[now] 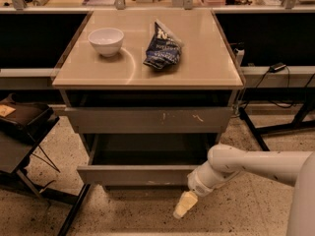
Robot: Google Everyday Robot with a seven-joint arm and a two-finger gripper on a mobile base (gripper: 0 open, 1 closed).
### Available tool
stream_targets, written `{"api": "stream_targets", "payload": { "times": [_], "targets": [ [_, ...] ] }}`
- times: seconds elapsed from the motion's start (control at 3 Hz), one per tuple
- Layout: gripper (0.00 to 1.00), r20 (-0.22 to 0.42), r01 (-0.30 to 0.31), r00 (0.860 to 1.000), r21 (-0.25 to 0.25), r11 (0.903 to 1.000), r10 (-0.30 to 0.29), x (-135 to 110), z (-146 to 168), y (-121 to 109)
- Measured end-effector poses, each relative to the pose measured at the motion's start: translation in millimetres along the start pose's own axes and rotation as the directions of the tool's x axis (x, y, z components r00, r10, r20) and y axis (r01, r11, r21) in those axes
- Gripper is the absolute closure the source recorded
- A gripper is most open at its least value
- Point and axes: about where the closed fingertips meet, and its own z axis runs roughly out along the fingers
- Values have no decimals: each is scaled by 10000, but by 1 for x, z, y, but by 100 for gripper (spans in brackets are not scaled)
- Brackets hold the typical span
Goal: Close middle drawer
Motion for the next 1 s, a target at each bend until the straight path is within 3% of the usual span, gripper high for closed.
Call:
{"api": "stream_targets", "payload": {
  "times": [0.33, 0.67, 1.0],
  "targets": [
    [0, 272, 19, 9996, -648, 9979, -1, -8, 5, -32],
    [0, 291, -31, 9996, -831, 9965, 56, -10, 7, -40],
    [0, 569, -53, 9983, -693, 9976, 92, -30, -1, -67]
  ]
}}
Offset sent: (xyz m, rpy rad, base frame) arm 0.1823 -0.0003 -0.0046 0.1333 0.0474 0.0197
